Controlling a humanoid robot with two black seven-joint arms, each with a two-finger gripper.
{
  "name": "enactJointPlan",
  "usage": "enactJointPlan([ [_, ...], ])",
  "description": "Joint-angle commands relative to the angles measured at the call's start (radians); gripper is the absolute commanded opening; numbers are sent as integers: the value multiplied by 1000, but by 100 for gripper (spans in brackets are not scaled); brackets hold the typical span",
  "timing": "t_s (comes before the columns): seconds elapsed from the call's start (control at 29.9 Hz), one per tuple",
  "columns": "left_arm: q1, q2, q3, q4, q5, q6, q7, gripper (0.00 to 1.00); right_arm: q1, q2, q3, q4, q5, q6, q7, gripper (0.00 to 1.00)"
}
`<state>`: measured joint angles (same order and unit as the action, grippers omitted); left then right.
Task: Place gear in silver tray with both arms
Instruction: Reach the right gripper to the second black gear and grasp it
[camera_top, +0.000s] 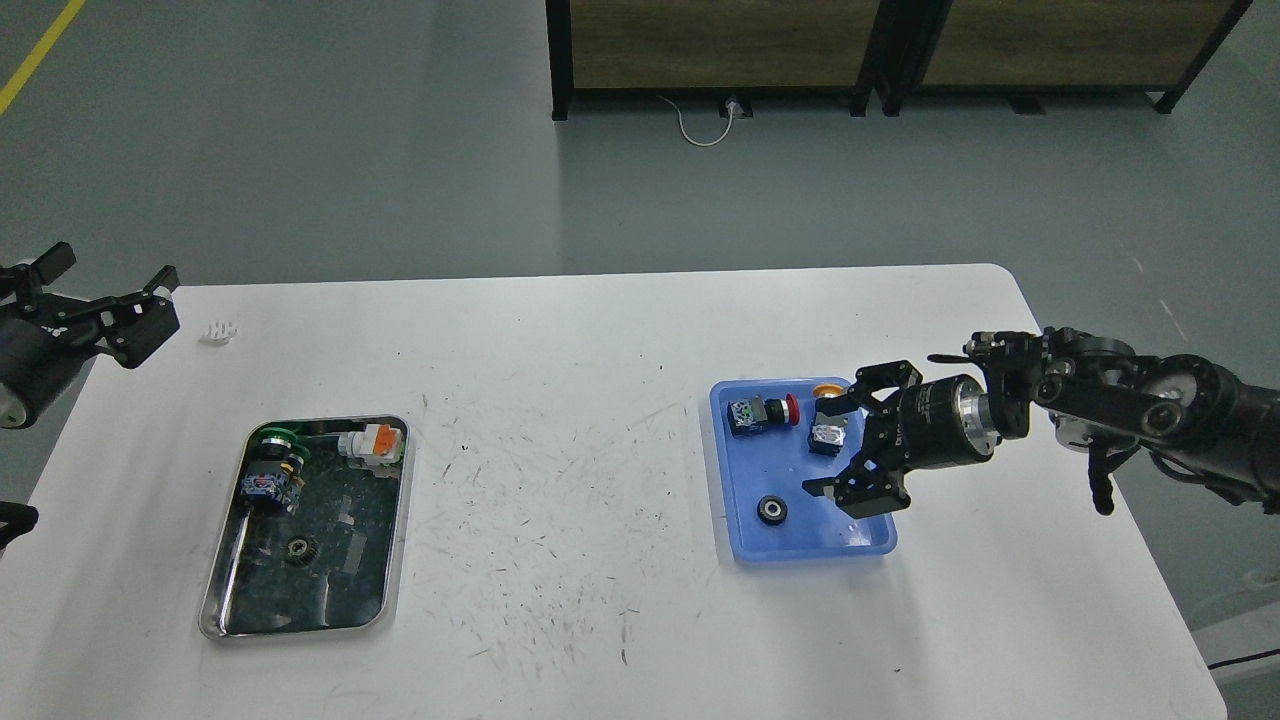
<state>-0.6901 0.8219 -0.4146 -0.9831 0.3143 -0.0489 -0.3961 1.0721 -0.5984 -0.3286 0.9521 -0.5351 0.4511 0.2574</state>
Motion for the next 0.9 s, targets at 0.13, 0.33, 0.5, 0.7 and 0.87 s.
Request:
enactJointPlan([
  [0.13, 0, 8, 0, 0, 0, 9, 0, 98, -15, 100, -50, -55, -23, -2, 5, 99],
  [0.33, 1, 17, -1, 0, 0, 17, -1, 98, -37, 161, -52, -122, -23, -6, 8, 99],
  [0.5, 1, 26, -1, 0, 0, 18, -3, 98, -66, 195, -53, -164, -26, -8, 6, 99],
  [0.7, 3, 28, -1, 0, 0, 18, -3, 98, -83, 221, -53, -210, -28, -19, 6, 99],
  [0.87, 1, 28, -1, 0, 0, 18, -3, 98, -84, 247, -53, -219, -32, -55, 6, 97],
])
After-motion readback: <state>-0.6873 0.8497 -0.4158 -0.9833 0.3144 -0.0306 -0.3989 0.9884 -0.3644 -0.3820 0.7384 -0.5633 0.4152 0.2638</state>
